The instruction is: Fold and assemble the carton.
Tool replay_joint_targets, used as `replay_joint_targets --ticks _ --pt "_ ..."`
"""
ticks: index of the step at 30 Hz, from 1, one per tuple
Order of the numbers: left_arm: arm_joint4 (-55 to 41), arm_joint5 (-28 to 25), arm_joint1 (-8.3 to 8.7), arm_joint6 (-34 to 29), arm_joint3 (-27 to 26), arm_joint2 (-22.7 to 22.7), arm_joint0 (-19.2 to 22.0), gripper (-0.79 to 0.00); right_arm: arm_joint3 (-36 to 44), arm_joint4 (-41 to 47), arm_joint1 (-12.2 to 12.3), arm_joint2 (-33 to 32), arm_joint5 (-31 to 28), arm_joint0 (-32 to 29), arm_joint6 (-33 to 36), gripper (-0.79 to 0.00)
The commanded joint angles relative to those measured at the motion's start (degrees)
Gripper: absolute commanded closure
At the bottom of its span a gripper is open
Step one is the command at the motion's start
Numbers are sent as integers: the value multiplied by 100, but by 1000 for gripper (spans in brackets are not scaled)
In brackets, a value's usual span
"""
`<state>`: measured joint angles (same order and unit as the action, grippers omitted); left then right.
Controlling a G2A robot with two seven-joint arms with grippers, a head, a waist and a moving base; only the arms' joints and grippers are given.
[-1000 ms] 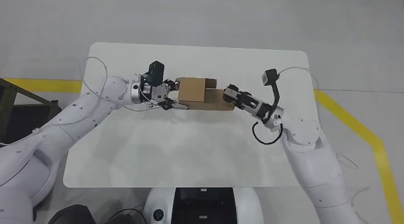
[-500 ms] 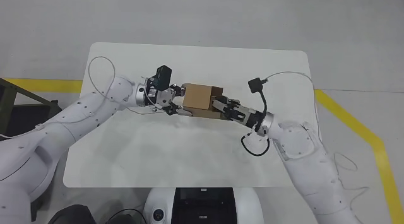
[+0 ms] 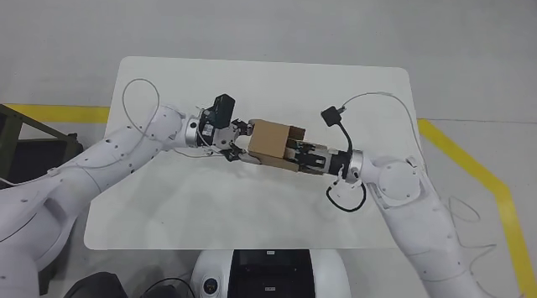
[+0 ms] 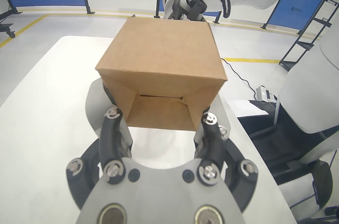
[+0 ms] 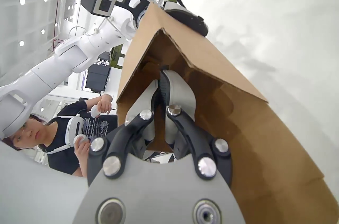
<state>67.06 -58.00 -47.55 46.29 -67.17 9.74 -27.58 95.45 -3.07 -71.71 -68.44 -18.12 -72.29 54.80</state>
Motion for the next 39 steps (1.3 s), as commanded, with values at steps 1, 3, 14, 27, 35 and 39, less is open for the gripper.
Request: replay_joint_targets --ticks 1,3,14,27,35,39 --pt "18 0 33 0 -97 0 -11 -329 3 43 14 11 8 15 82 0" --pt "2 0 64 0 -177 0 -12 -326 3 60 26 31 3 34 132 0" --pt "73 0 122 0 -488 0 -75 -317 -113 431 20 269 -109 86 -164 0" --pt "69 0 110 0 -546 0 -24 -308 -176 564 22 503 -96 109 -427 0" --pt "118 0 114 0 -587 0 -29 -302 -234 598 10 689 -101 197 -537 0" --pt "118 0 115 0 -607 0 -27 -299 -255 622 10 749 -80 231 -549 0"
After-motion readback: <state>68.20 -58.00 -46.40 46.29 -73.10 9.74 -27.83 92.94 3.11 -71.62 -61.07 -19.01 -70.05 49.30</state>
